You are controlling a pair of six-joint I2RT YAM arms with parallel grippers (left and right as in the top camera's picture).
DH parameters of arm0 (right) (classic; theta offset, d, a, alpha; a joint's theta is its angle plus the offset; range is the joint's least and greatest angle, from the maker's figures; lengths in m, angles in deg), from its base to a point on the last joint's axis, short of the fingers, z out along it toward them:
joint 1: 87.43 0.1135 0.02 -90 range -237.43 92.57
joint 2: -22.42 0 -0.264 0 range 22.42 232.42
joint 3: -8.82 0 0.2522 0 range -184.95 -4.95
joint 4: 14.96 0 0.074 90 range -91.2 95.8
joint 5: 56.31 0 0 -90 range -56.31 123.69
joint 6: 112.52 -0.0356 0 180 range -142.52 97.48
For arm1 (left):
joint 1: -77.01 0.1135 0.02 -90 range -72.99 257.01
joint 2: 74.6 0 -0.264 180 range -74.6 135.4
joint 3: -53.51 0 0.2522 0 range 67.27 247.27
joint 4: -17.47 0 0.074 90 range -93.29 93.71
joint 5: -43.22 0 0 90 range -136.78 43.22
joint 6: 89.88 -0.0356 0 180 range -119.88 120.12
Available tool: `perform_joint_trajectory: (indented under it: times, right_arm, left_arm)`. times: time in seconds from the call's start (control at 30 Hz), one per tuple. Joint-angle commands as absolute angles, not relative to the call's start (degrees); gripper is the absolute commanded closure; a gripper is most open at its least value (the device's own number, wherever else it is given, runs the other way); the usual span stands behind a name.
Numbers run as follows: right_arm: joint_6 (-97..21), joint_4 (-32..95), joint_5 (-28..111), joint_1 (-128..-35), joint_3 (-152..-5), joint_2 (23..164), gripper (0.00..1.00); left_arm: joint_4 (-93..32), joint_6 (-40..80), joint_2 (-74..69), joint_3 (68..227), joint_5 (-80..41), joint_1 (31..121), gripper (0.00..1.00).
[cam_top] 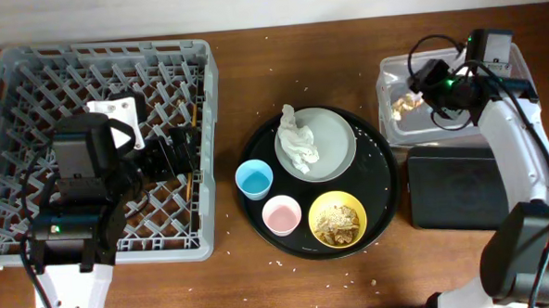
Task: Sort waste into correct bins and load items into the dishwasher rack
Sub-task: 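Pick the white tissue with the right gripper, drop it in the clear bin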
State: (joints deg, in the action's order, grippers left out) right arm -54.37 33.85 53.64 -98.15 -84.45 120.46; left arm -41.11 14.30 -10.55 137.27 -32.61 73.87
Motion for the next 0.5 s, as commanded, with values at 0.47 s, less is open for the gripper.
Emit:
perform_joint_trajectory:
  times: [0.47]
  right_arm:
    - [-40.95,33.34,35.39,-61.78,-83.69,136.37,0.44]
  left_arm:
    - [-40.98,14.43,-10.53,138.25,-31.95,74.18,0.01]
